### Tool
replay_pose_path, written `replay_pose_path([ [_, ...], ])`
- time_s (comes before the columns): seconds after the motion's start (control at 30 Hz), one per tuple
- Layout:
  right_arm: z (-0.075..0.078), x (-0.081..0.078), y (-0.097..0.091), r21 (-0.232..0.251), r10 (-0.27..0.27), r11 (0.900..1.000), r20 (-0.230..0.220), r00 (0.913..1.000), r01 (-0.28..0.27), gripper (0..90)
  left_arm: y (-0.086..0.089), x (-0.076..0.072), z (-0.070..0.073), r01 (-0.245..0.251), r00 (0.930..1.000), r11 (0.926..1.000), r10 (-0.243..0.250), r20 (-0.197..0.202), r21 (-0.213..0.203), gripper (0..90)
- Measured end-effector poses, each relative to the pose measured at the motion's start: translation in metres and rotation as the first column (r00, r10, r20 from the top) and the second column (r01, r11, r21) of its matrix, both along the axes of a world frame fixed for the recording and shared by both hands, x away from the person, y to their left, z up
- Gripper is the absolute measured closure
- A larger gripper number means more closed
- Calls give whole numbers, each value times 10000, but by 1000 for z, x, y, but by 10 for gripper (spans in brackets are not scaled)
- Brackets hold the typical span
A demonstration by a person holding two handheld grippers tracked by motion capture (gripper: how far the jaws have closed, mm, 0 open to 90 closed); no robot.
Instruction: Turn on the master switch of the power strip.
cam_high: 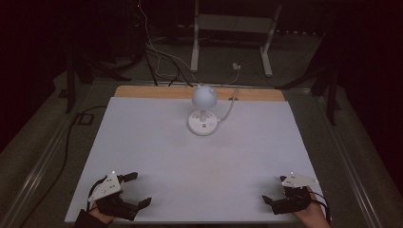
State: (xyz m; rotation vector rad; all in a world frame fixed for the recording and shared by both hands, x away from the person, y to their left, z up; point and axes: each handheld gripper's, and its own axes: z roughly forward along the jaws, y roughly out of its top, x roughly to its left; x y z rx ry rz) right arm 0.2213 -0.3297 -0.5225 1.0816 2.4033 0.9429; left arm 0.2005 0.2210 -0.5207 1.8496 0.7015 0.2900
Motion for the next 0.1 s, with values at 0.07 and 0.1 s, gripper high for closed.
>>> replay_pose_path([
  [0.07,0,0,0,-20,-9,10000,15,10000,9,0,0,0,0,23,10000,10000,-23,19,18,1],
  [0.1,1,0,0,-4,-4,10000,24,10000,4,0,0,0,0,19,10000,10000,-19,21,22,1],
])
